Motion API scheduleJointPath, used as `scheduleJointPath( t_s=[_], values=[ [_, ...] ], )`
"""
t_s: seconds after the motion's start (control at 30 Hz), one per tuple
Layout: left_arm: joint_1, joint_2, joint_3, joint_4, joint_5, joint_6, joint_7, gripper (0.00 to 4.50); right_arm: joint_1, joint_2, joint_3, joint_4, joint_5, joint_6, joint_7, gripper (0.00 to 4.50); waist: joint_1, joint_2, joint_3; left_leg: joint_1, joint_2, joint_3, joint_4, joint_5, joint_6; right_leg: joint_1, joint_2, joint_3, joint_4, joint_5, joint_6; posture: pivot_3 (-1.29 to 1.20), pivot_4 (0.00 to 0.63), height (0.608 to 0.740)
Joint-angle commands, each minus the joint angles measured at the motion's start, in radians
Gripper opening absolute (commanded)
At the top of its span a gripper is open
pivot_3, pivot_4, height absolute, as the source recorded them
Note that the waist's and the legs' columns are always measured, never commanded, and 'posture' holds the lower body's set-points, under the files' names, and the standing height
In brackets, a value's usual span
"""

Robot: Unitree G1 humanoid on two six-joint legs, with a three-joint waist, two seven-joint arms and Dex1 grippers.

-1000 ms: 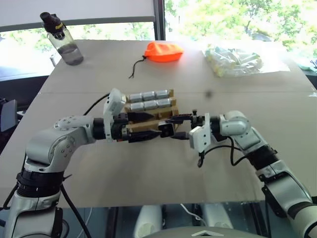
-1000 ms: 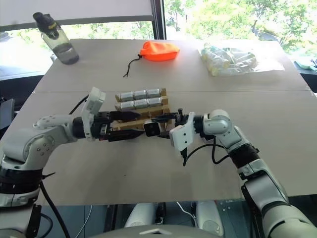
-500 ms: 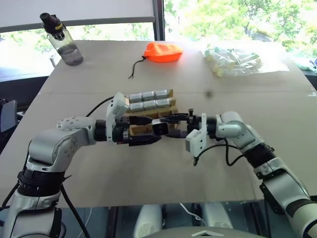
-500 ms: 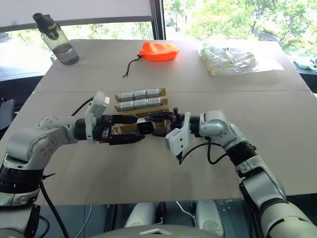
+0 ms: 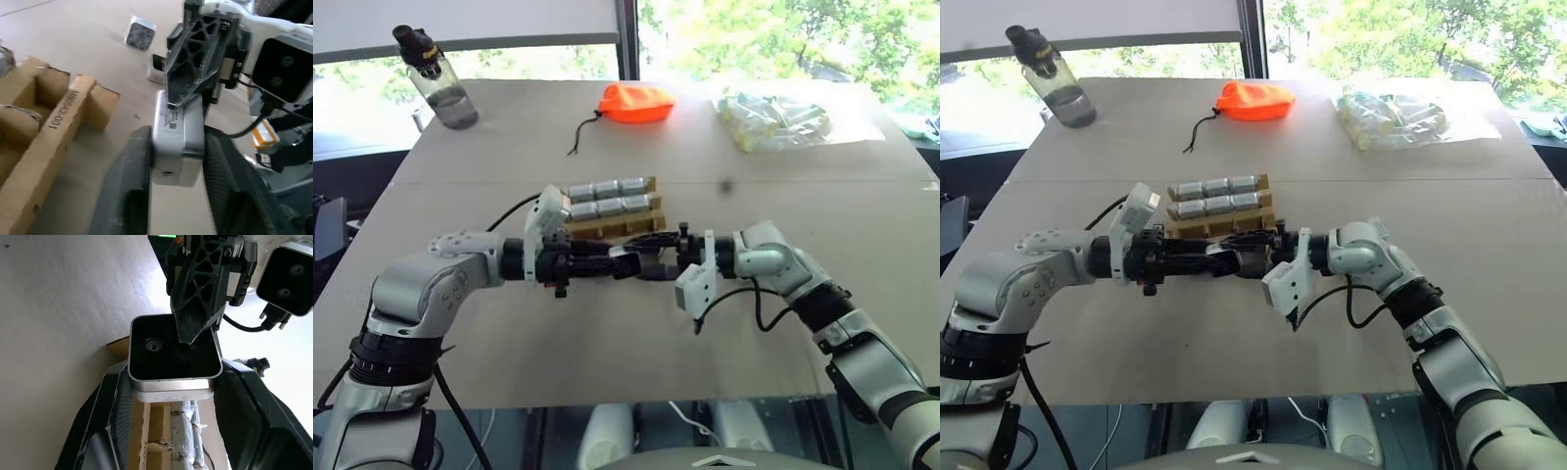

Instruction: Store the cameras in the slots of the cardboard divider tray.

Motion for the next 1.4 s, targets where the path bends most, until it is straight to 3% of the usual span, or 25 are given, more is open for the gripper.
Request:
scheduleJointPath(
  t_s=[0.03,0.17,0.2,0.33,0.57,0.7,0.8,0.97,1.13,1.4],
  values=[
    [-0.004,-0.006,0.008,-0.054,-0.033,0.006,-0.01,0.71,-0.014,0.001,0.006,-0.023,0.033,-0.002,-0.004,1.82,0.0,0.0,0.0,0.0,0.0,0.0,0.0,0.0,0.0,0.0,0.0,0.0,0.0,0.0,0.0,0.0,0.15,0.726],
    [-0.007,-0.004,0.009,-0.05,-0.03,0.003,-0.017,0.71,0.011,-0.012,0.035,-0.052,0.128,0.05,0.068,1.82,0.0,0.0,0.0,0.0,0.0,0.0,0.0,0.0,0.0,0.0,0.0,0.0,0.0,0.0,0.0,0.0,0.15,0.726],
    [-0.007,-0.003,0.01,-0.048,-0.028,-0.001,-0.02,0.71,0.015,-0.013,0.032,-0.06,0.138,0.052,0.067,2.85,0.0,0.0,0.0,0.0,0.0,0.0,0.0,0.0,0.0,0.0,0.0,0.0,0.0,0.0,0.0,0.0,0.15,0.726],
    [-0.013,0.013,0.018,-0.026,0.001,-0.034,-0.035,0.71,0.075,-0.005,-0.009,-0.124,0.271,0.142,0.062,4.5,0.001,0.0,0.0,0.0,0.0,-0.001,0.0,0.0,0.0,0.0,0.0,-0.001,0.0,0.0,0.0,0.0,0.15,0.726],
    [-0.052,0.02,0.055,0.091,0.066,-0.204,-0.1,0.71,0.367,-0.123,-0.081,-0.415,0.588,0.508,0.127,4.5,0.011,0.0,0.0,-0.001,-0.001,-0.002,0.0,0.0,0.0,0.001,-0.001,-0.001,0.0,0.0,0.0,0.0,0.15,0.726],
    [-0.07,0.019,0.08,0.215,0.151,-0.4,-0.155,0.71,0.595,-0.165,-0.178,-0.647,0.808,0.776,0.041,4.5,0.008,0.0,0.0,0.0,0.0,-0.002,0.0,0.0,0.0,0.0,-0.001,-0.001,0.0,0.0,0.0,0.0,0.15,0.726],
    [-0.081,0.001,0.085,0.314,0.209,-0.511,-0.153,0.71,0.766,-0.176,-0.242,-0.765,0.849,0.865,-0.027,4.5,0.008,0.0,0.0,0.0,0.0,-0.002,0.0,0.0,0.0,0.001,0.0,-0.001,0.0,0.0,0.0,0.0,0.15,0.726],
    [-0.096,-0.027,0.074,0.469,0.287,-0.706,-0.198,0.71,0.99,-0.161,-0.317,-0.837,0.826,0.846,-0.045,4.5,0.022,-0.001,-0.001,0.0,0.0,-0.001,0.0,0.0,0.001,0.001,0.0,-0.001,-0.001,0.0,0.0,0.0,0.15,0.726],
    [-0.168,-0.047,0.063,0.643,0.33,-0.831,-0.263,0.71,1.146,-0.133,-0.389,-0.812,0.838,0.703,0.047,4.5,0.027,-0.002,-0.001,0.0,0.0,0.0,0.0,0.0,0.001,0.001,0.001,-0.001,-0.001,0.0,0.0,0.0,0.15,0.726],
    [-0.293,-0.083,0.042,0.893,0.394,-0.996,-0.367,0.71,1.249,-0.128,-0.465,-0.718,0.866,0.535,0.242,4.5,0.025,-0.004,-0.002,0.001,0.0,0.001,0.0,-0.001,0.002,0.001,0.002,0.0,-0.002,0.0,0.0,0.0,0.15,0.726]
  ],
)
